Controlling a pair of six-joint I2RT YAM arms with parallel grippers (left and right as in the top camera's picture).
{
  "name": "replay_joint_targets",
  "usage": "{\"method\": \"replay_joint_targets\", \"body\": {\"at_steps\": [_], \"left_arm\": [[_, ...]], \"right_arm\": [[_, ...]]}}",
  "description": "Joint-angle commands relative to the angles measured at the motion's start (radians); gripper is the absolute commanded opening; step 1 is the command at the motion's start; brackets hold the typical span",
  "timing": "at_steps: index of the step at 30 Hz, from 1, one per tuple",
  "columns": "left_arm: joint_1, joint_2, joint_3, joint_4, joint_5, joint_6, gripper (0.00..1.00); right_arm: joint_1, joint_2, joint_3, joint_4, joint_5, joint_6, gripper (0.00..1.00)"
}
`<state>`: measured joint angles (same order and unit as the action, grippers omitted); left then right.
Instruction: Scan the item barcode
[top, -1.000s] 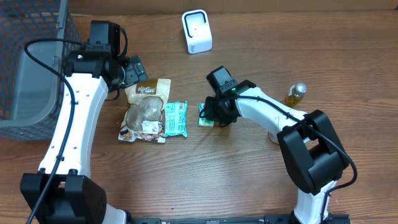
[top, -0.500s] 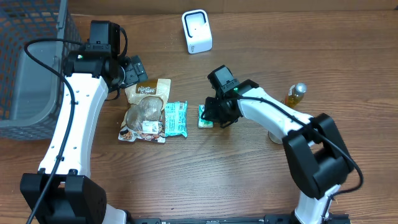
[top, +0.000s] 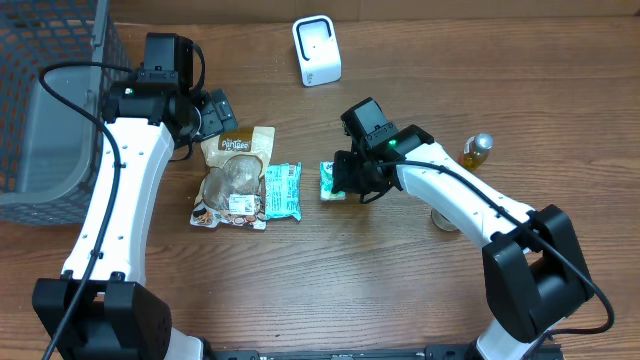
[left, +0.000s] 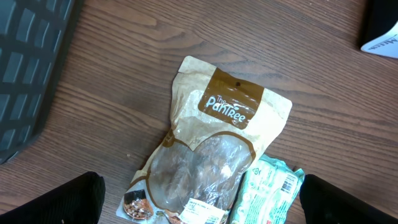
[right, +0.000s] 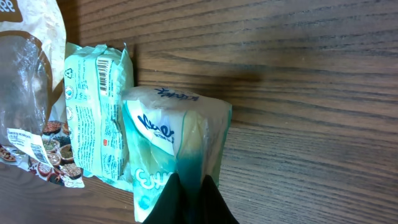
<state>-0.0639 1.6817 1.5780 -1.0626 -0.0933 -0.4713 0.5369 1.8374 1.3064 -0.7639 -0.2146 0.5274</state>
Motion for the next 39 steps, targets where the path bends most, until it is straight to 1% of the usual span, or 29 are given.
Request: {"method": "replay_joint_targets", "body": {"at_steps": [1, 39], "left_arm": [[-0.002, -0.006, 0.012, 0.000, -0.006, 0.004, 0.99], [-0.002, -0.006, 0.012, 0.000, -0.007, 0.004, 1.00]], "right_arm": [[-0.006, -0.016, -0.003, 0.000, -0.008, -0.005, 0.04], [-0.018, -0.016, -0.004, -0.024, -0.007, -0.005, 0.04]]}}
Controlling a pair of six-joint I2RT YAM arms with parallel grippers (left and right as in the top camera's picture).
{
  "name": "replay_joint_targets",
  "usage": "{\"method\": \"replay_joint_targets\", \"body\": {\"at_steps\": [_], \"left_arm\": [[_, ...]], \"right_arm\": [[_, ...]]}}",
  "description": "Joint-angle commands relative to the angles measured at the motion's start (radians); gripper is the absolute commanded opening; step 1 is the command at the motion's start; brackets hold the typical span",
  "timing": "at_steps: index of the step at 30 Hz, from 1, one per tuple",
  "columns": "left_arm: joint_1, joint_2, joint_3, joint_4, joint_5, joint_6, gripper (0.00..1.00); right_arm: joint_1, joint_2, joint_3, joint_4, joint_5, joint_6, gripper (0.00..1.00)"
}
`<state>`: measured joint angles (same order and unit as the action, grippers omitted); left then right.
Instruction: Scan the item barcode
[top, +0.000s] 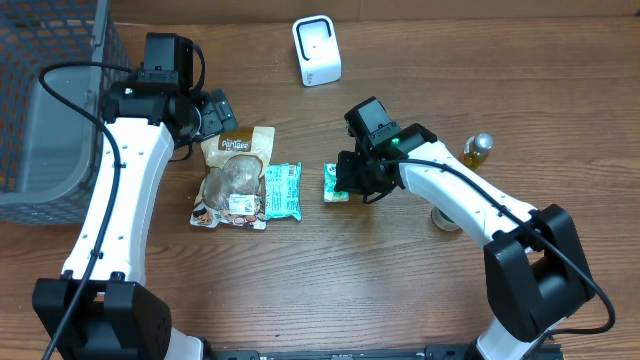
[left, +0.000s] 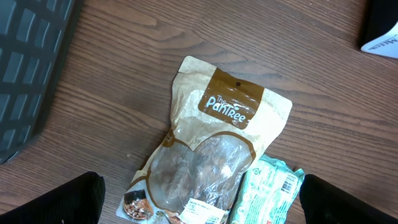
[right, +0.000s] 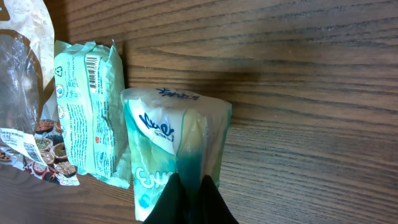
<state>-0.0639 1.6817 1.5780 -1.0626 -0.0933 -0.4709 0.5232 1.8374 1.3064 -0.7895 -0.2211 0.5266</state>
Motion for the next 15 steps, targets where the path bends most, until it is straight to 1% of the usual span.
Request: {"method": "replay_joint_targets", "body": {"at_steps": [1, 5, 7, 15], "left_arm": [[-0.002, -0.006, 0.012, 0.000, -0.006, 0.003, 0.99], [-0.002, -0.006, 0.012, 0.000, -0.006, 0.003, 0.99], [-0.002, -0.006, 0.012, 0.000, -0.006, 0.003, 1.00], [-0.002, -0.006, 0.012, 0.000, -0.007, 0.003, 1.00]], "right_arm": [[-0.004, -0.016, -0.004, 0.001, -0.001, -0.004, 0.04], [-0.004, -0.016, -0.004, -0.003, -0.001, -0.004, 0.05], [-0.004, -0.016, -0.004, -0.006, 0.000, -0.004, 0.08], [-0.004, -0.016, -0.004, -0.006, 0.003, -0.004, 0.08]]}}
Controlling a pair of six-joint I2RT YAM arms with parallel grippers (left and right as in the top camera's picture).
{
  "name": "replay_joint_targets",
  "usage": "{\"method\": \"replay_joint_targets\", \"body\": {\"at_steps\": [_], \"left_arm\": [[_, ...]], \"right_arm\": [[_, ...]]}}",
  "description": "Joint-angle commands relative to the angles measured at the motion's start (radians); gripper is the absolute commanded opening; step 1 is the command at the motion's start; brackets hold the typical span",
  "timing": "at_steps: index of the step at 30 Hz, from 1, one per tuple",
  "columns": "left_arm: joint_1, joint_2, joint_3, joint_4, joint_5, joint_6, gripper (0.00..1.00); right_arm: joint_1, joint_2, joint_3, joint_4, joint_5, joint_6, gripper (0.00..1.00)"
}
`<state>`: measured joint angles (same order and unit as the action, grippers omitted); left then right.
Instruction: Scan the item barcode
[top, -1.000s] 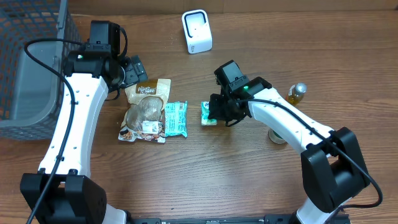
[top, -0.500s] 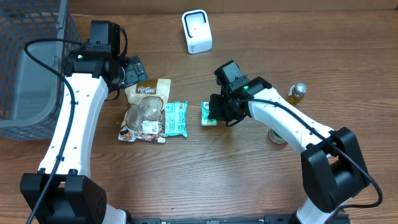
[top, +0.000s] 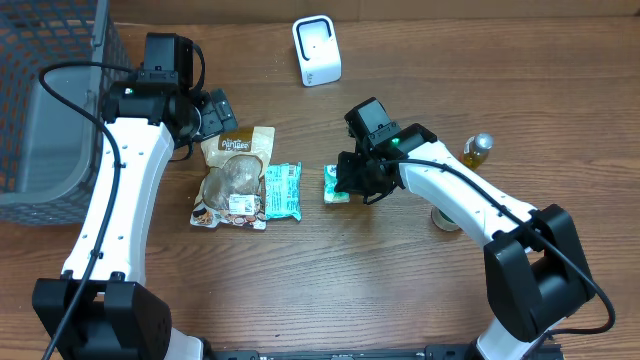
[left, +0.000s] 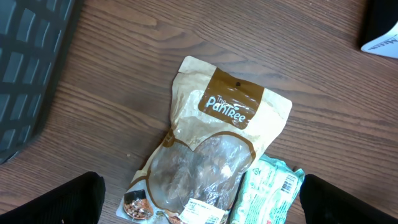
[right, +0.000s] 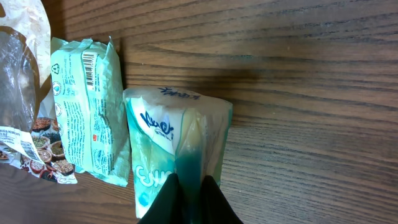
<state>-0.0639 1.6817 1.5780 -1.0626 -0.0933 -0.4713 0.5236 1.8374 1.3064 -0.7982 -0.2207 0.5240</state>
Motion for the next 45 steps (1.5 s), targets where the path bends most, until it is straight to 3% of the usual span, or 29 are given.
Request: {"method": "replay_joint_targets", "body": {"at_steps": [1, 30, 34, 45], "left_arm": [[-0.002, -0.006, 0.012, 0.000, -0.007, 0.004, 0.99], [-0.002, -0.006, 0.012, 0.000, -0.006, 0.004, 1.00], [-0.002, -0.006, 0.012, 0.000, -0.007, 0.004, 0.99], [-0.002, -0.006, 0.012, 0.000, -0.006, 0.004, 1.00]], "right_arm": [[-0.004, -0.016, -0.004, 0.002, 0.002, -0.002, 0.08], [-0.004, -0.016, -0.004, 0.002, 0.002, -0.002, 0.09], [-0.004, -0.016, -0.004, 0.000, 0.002, -0.002, 0.04], [-0.004, -0.016, -0.004, 0.000, 0.002, -0.002, 0.04]]}}
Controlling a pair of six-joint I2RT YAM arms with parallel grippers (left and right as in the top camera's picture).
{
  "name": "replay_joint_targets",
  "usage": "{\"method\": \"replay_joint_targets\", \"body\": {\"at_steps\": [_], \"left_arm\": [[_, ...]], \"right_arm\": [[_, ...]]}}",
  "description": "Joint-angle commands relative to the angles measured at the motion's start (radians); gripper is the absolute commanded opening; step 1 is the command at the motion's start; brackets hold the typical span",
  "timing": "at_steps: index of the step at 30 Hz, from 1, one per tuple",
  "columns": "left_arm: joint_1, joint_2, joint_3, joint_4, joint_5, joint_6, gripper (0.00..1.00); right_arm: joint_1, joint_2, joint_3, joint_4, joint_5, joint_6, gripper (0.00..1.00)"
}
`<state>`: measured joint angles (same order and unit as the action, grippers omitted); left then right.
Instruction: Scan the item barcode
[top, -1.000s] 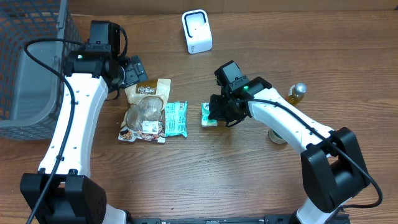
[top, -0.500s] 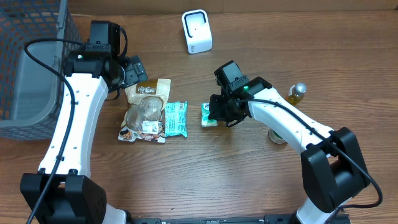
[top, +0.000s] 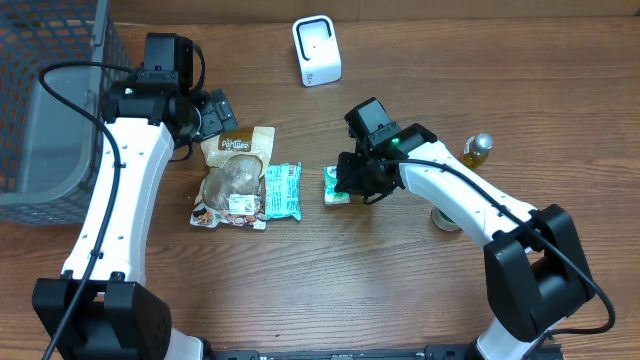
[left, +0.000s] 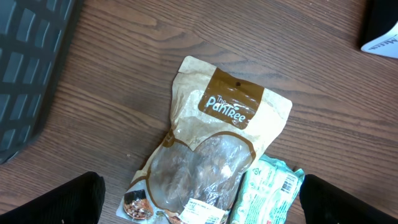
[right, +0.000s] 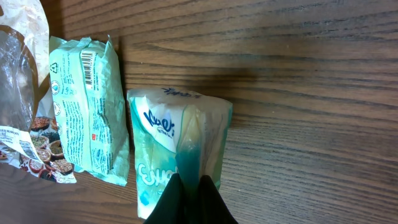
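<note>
A teal and white tissue pack (top: 337, 185) (right: 168, 143) rests just above or on the wood, and my right gripper (top: 354, 180) (right: 189, 186) is shut on its folded edge. The white barcode scanner (top: 317, 50) stands at the back of the table, well away from the pack. My left gripper (top: 213, 115) (left: 202, 202) hangs open over a brown Pantree pouch (top: 232, 175) (left: 211, 149), touching nothing. A mint-green packet (top: 282, 191) (right: 87, 124) with a printed barcode lies between the pouch and the tissue pack.
A grey mesh basket (top: 40, 120) fills the left edge. A small bottle with yellow liquid (top: 477, 150) stands at the right, and a round object (top: 445, 218) lies partly under the right arm. The table (top: 330, 290) is brown wood.
At first my right gripper held the tissue pack close against the mint-green packet. By 2.0 s ago the pack sat a little further right, apart from the packet, and it has stayed there since. The left arm has kept still, open over the pouch.
</note>
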<state>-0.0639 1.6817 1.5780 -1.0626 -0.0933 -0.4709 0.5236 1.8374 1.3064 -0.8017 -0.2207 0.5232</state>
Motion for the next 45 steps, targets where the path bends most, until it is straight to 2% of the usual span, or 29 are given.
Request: {"method": "replay_joint_targets", "body": {"at_steps": [1, 45], "left_arm": [[-0.002, -0.006, 0.012, 0.000, -0.007, 0.003, 1.00], [-0.002, -0.006, 0.012, 0.000, -0.007, 0.003, 1.00]], "right_arm": [[-0.004, -0.016, -0.004, 0.003, 0.002, -0.001, 0.04], [-0.004, -0.016, -0.004, -0.009, 0.002, -0.001, 0.04]]}}
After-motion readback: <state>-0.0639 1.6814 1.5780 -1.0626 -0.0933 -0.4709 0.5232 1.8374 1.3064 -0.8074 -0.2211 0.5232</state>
